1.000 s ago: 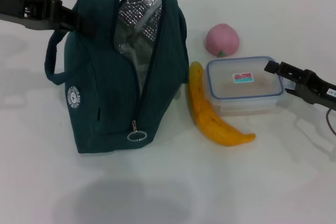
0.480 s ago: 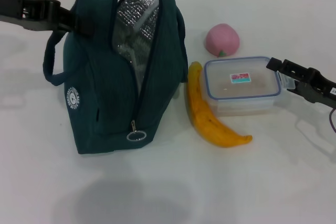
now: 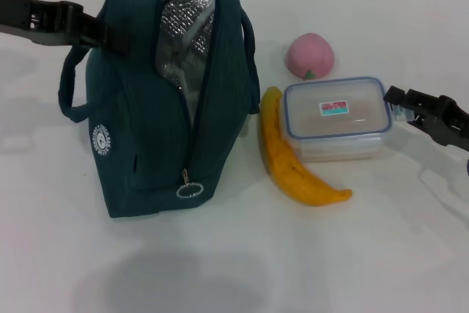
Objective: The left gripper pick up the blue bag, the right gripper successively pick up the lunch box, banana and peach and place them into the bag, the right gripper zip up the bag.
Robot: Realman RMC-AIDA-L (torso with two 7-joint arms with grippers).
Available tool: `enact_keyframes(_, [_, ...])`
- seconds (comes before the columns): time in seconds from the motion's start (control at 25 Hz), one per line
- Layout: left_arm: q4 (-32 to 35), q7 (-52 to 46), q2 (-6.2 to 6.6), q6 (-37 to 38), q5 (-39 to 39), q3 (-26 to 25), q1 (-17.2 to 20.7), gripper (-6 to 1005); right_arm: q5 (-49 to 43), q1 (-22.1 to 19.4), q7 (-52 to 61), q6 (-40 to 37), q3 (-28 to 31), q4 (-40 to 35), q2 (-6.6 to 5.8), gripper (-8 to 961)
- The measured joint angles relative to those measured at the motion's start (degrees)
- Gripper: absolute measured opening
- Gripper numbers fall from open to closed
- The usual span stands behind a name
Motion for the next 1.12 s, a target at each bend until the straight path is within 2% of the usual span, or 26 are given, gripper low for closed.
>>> enact_keyframes(0.36, [-0.03,0.09,0.06,0.00,0.01,0.00,-0.15,35,0.32,-0.27,-0.19,-0.13,0.06,-0.07,0.32,201])
enact_keyframes(0.8, [-0.06,0.20,0.09,0.00,-0.04,0.00,-0.03,35,1.25,-1.36,-1.17,-3.17,2.29,-0.16,0.80,96])
enact_keyframes(1.12, [-0.06,0.20,0.03,0.00,-0.07,0.00,0.00,35,4.10,-2.00,-1.78,-6.34,3.17,0.34,1.37,97])
